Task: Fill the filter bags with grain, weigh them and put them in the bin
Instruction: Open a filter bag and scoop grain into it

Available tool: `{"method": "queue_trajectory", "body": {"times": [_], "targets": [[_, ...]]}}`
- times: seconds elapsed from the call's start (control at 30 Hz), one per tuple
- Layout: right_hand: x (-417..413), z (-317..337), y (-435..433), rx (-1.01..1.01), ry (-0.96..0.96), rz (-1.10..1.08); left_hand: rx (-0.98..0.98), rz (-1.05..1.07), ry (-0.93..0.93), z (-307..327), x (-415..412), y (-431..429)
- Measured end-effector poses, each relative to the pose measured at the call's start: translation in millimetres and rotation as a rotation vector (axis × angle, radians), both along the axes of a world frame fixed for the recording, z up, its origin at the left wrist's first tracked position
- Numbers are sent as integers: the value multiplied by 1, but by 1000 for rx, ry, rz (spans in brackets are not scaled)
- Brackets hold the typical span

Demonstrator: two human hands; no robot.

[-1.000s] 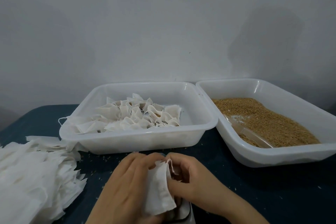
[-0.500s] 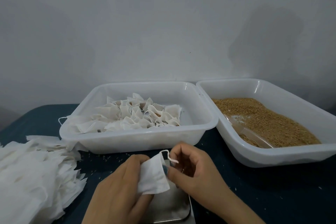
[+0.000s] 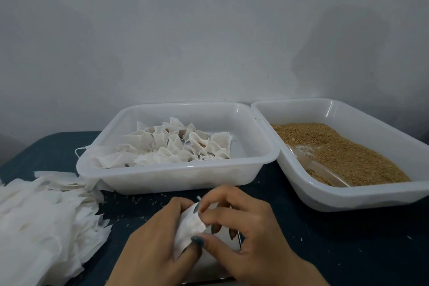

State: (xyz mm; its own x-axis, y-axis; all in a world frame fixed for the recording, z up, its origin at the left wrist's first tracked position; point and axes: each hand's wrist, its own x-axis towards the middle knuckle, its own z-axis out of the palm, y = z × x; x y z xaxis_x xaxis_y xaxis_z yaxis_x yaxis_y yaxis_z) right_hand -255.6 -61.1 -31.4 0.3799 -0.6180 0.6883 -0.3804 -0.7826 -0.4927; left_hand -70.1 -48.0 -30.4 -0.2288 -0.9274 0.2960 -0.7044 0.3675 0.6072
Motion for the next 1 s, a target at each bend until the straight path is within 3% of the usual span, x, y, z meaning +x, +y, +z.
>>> {"method": "queue_trajectory", "body": {"times": [0.7, 1.0], "targets": [[-3, -7, -4, -50, -27, -26, 66, -22, -74, -10, 4, -8], [-3, -4, -4, -55, -54, -20, 56, -119, 0, -1, 7, -5]]}}
